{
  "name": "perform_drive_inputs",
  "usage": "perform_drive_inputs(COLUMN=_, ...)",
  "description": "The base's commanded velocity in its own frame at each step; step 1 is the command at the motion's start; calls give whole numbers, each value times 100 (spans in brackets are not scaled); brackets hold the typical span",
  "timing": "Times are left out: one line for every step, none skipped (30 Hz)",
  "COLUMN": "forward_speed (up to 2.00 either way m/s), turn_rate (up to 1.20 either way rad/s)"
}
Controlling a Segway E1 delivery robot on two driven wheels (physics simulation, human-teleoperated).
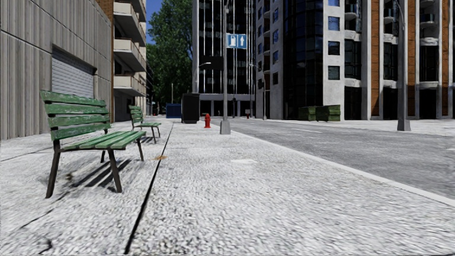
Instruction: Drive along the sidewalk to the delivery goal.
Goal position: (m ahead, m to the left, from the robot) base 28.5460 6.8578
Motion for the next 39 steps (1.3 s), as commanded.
perform_drive_inputs(forward_speed=200, turn_rate=0)
perform_drive_inputs(forward_speed=200, turn_rate=0)
perform_drive_inputs(forward_speed=200, turn_rate=0)
perform_drive_inputs(forward_speed=200, turn_rate=0)
perform_drive_inputs(forward_speed=200, turn_rate=0)
perform_drive_inputs(forward_speed=200, turn_rate=0)
perform_drive_inputs(forward_speed=200, turn_rate=0)
perform_drive_inputs(forward_speed=200, turn_rate=0)
perform_drive_inputs(forward_speed=200, turn_rate=0)
perform_drive_inputs(forward_speed=200, turn_rate=0)
perform_drive_inputs(forward_speed=200, turn_rate=15)
perform_drive_inputs(forward_speed=200, turn_rate=41)
perform_drive_inputs(forward_speed=200, turn_rate=64)
perform_drive_inputs(forward_speed=200, turn_rate=79)
perform_drive_inputs(forward_speed=200, turn_rate=79)
perform_drive_inputs(forward_speed=200, turn_rate=85)
perform_drive_inputs(forward_speed=200, turn_rate=86)
perform_drive_inputs(forward_speed=200, turn_rate=86)
perform_drive_inputs(forward_speed=200, turn_rate=86)
perform_drive_inputs(forward_speed=200, turn_rate=86)
perform_drive_inputs(forward_speed=200, turn_rate=86)
perform_drive_inputs(forward_speed=200, turn_rate=86)
perform_drive_inputs(forward_speed=200, turn_rate=86)
perform_drive_inputs(forward_speed=200, turn_rate=86)
perform_drive_inputs(forward_speed=200, turn_rate=86)
perform_drive_inputs(forward_speed=200, turn_rate=80)
perform_drive_inputs(forward_speed=200, turn_rate=78)
perform_drive_inputs(forward_speed=200, turn_rate=78)
perform_drive_inputs(forward_speed=200, turn_rate=67)
perform_drive_inputs(forward_speed=200, turn_rate=41)
perform_drive_inputs(forward_speed=200, turn_rate=0)
perform_drive_inputs(forward_speed=200, turn_rate=0)
perform_drive_inputs(forward_speed=200, turn_rate=0)
perform_drive_inputs(forward_speed=200, turn_rate=0)
perform_drive_inputs(forward_speed=200, turn_rate=0)
perform_drive_inputs(forward_speed=200, turn_rate=0)
perform_drive_inputs(forward_speed=200, turn_rate=0)
perform_drive_inputs(forward_speed=200, turn_rate=0)
perform_drive_inputs(forward_speed=200, turn_rate=0)
